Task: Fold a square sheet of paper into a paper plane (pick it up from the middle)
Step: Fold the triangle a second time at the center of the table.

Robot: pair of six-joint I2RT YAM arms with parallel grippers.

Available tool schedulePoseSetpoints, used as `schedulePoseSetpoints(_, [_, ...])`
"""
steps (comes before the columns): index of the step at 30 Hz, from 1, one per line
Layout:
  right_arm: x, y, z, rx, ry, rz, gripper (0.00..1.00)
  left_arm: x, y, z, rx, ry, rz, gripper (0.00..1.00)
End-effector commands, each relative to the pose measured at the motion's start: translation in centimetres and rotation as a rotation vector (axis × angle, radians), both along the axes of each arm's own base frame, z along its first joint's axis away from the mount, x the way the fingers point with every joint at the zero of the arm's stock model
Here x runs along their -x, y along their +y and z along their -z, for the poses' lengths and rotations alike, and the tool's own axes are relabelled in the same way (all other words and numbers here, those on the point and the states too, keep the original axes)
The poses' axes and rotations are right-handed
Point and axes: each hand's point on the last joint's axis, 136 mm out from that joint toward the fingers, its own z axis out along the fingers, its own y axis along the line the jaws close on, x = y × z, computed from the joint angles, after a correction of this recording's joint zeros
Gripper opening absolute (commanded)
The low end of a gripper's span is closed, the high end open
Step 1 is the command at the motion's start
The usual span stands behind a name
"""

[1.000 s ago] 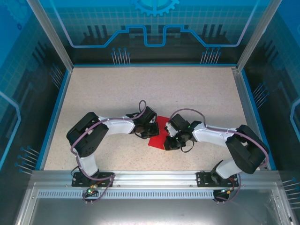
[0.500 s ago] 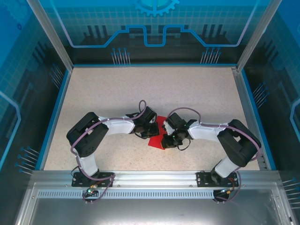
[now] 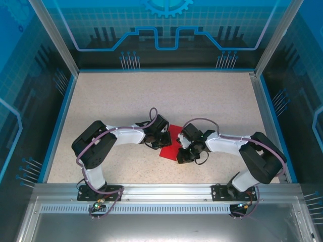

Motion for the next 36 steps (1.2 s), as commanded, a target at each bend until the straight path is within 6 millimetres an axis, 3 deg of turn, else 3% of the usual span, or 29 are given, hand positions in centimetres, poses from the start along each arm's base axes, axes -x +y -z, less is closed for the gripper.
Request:
schedulePoseSetpoints(1, [-0.6,0.0,-1.5,-0.002,-0.044,-0.008,0.09,2.3,2.7,4.0,-0.127,0.112,-0.024,0.08])
schedulePoseSetpoints(6, [-3.9,0.8,-1.9,-0.020,-0.168,0.108,0.09,2.2,2.6,3.7,-0.118,0.107,-0.027,0.08])
schedulePoseSetpoints(12, [-5.4,1.9,-0.6,-0.044,-0.174,0.172,0.08,2.2,2.4,3.7,-0.113,0.107,-0.024,0.08])
schedulePoseSetpoints(19, [-4.0,0.8,1.5,0.013,-0.129,0.159,0.08,2.1,2.3,3.2,-0.100,0.093,-0.015,0.08])
schedulePoseSetpoints(26, [-1.7,-2.4,4.1,0.160,-0.065,0.103,0.08,1.4,2.0,2.8,-0.082,0.052,0.014,0.09])
schedulePoseSetpoints(36, [-0.4,-4.3,5.8,0.246,-0.014,0.057,0.08,-1.4,4.1,4.2,0.057,0.027,-0.034,0.09])
